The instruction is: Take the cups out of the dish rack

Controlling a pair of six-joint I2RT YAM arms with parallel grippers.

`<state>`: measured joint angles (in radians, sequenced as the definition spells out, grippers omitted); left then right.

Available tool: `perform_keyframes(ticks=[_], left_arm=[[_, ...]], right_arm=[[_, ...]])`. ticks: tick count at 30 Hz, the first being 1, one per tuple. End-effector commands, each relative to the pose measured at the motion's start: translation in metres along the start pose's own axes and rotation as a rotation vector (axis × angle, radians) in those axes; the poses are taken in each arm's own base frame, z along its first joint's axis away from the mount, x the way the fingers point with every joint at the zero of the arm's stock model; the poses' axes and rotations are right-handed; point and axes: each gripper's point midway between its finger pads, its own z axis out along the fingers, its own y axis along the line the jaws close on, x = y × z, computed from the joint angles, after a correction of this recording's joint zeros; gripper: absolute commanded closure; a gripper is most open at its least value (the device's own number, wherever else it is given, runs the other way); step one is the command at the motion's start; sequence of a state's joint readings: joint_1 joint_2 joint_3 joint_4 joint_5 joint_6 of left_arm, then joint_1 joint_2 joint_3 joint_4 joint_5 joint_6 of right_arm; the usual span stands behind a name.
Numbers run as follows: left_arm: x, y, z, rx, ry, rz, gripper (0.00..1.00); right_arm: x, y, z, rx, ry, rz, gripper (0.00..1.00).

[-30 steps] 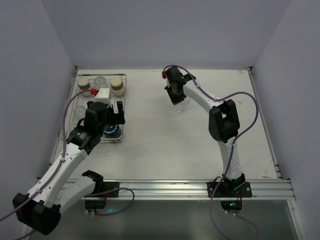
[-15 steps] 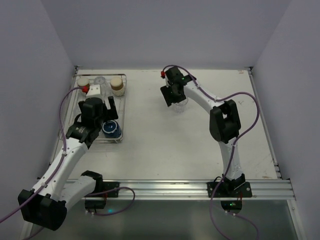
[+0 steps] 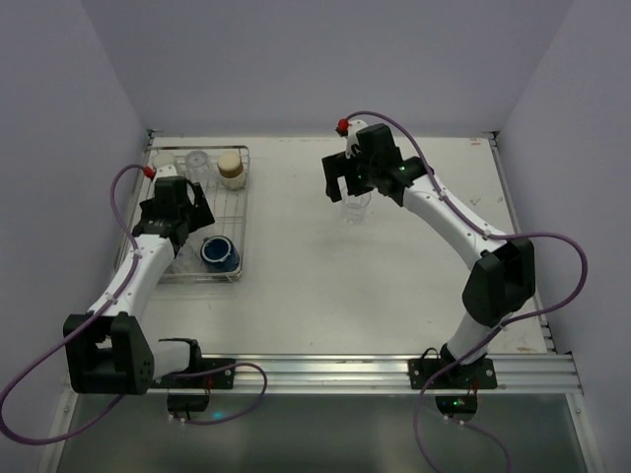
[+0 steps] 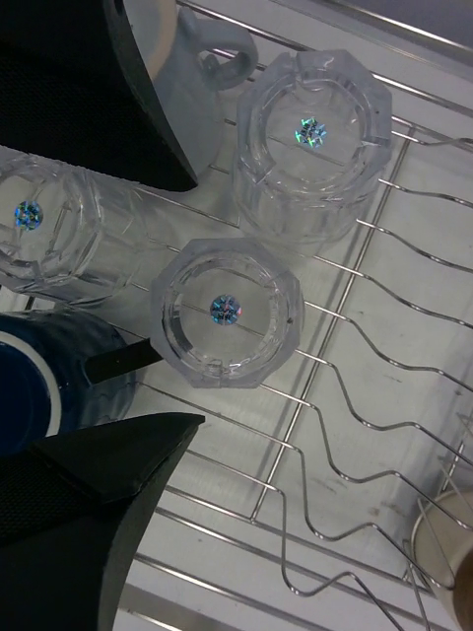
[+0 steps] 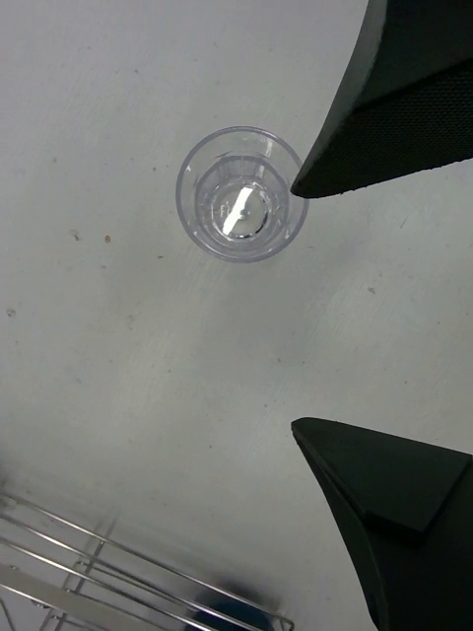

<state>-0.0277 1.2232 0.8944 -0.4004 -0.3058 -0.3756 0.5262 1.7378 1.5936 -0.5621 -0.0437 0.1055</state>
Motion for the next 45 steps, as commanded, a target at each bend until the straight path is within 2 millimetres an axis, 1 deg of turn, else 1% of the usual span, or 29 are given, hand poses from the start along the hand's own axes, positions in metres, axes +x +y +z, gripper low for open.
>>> perform_keyframes(ticks=[1, 2, 4, 6, 8, 9, 11, 12, 15, 16, 20, 22, 23, 24, 25, 29, 32, 33, 34, 36, 37, 38, 39, 40, 41, 42, 43, 44, 45], left_arm=[[-0.032, -0.012, 0.006, 0.053, -0.066, -0.051, 0.05], [-0.039, -0.015, 0.007, 0.063, -0.073, -0.050, 0.05], [-0.036, -0.016, 0.014, 0.049, -0.041, -0.039, 0.07], [-0.039, -0.016, 0.019, 0.033, -0.041, -0.040, 0.08], [-0.035, -0.016, 0.029, 0.015, -0.018, -0.030, 0.09], [-0.029, -0.016, 0.036, 0.006, 0.005, -0.023, 0.09], [-0.026, -0.016, 0.040, -0.001, 0.026, -0.023, 0.11], [-0.022, -0.015, 0.044, -0.012, 0.043, -0.020, 0.12], [-0.018, -0.014, 0.047, -0.017, 0.050, -0.021, 0.13], [-0.016, -0.014, 0.048, -0.022, 0.054, -0.019, 0.12], [-0.013, -0.013, 0.052, -0.028, 0.064, -0.011, 0.16], [-0.011, -0.014, 0.055, -0.027, 0.070, -0.009, 0.25], [-0.009, -0.014, 0.055, -0.027, 0.075, -0.008, 0.33], [-0.009, -0.015, 0.055, -0.023, 0.077, -0.010, 0.34], [-0.007, -0.014, 0.055, -0.023, 0.081, -0.012, 0.35], [0.007, -0.012, 0.055, -0.026, 0.126, -0.006, 0.29], [0.008, -0.013, 0.056, -0.024, 0.131, -0.001, 0.30], [0.006, -0.014, 0.056, -0.023, 0.127, -0.003, 0.32], [0.004, -0.014, 0.055, -0.018, 0.124, -0.002, 0.43], [-0.008, -0.016, 0.050, -0.010, 0.091, -0.008, 0.59], [-0.015, -0.016, 0.046, -0.005, 0.071, -0.012, 0.74], [-0.029, -0.016, 0.036, -0.002, 0.024, -0.024, 0.79], [-0.040, -0.016, 0.029, 0.005, -0.010, -0.033, 0.83], [-0.050, -0.017, 0.023, 0.012, -0.040, -0.043, 0.85], [-0.063, -0.015, 0.012, 0.014, -0.086, -0.057, 0.88], [-0.072, -0.016, 0.005, 0.022, -0.114, -0.066, 0.89], [-0.078, -0.015, 0.000, 0.025, -0.136, -0.075, 0.89], [-0.085, -0.014, -0.009, 0.032, -0.166, -0.086, 0.89], [-0.089, -0.014, -0.014, 0.039, -0.180, -0.093, 0.90]], right_arm=[[-0.020, 0.011, -0.009, -0.058, -0.103, 0.020, 0.06], [-0.025, 0.015, -0.018, -0.075, -0.130, 0.022, 0.06], [-0.027, 0.023, -0.023, -0.121, -0.159, 0.027, 0.07], [-0.031, 0.028, -0.031, -0.149, -0.195, 0.027, 0.07], [-0.033, 0.031, -0.036, -0.165, -0.210, 0.030, 0.08], [-0.037, 0.031, -0.042, -0.167, -0.224, 0.030, 0.08], [-0.037, 0.036, -0.048, -0.191, -0.233, 0.027, 0.08], [-0.041, 0.040, -0.057, -0.215, -0.252, 0.023, 0.08], [-0.045, 0.052, -0.070, -0.277, -0.285, 0.025, 0.08], [-0.048, 0.055, -0.078, -0.293, -0.302, 0.027, 0.08], [-0.049, 0.056, -0.084, -0.302, -0.320, 0.033, 0.08], [-0.048, 0.055, -0.083, -0.300, -0.319, 0.038, 0.08], [-0.049, 0.055, -0.083, -0.300, -0.320, 0.039, 0.08], [-0.048, 0.055, -0.083, -0.300, -0.319, 0.041, 0.08], [-0.048, 0.057, -0.084, -0.308, -0.318, 0.041, 0.08], [-0.051, 0.063, -0.092, -0.341, -0.333, 0.043, 0.08], [-0.053, 0.067, -0.101, -0.367, -0.354, 0.048, 0.07], [-0.053, 0.067, -0.102, -0.368, -0.356, 0.050, 0.07], [-0.053, 0.068, -0.103, -0.370, -0.356, 0.051, 0.07], [-0.053, 0.070, -0.106, -0.380, -0.359, 0.063, 0.06], [-0.054, 0.073, -0.108, -0.398, -0.366, 0.066, 0.06], [-0.055, 0.076, -0.110, -0.416, -0.369, 0.070, 0.06], [-0.057, 0.080, -0.113, -0.441, -0.373, 0.097, 0.06], [-0.058, 0.089, -0.115, -0.495, -0.382, 0.105, 0.05], [-0.058, 0.094, -0.116, -0.528, -0.384, 0.119, 0.05], [-0.059, 0.101, -0.120, -0.568, -0.383, 0.162, 0.05], [-0.063, 0.106, -0.122, -0.609, -0.409, 0.175, 0.05], [-0.061, 0.112, -0.124, -0.652, -0.407, 0.191, 0.05], [-0.064, 0.117, -0.128, -0.687, -0.411, 0.239, 0.05]])
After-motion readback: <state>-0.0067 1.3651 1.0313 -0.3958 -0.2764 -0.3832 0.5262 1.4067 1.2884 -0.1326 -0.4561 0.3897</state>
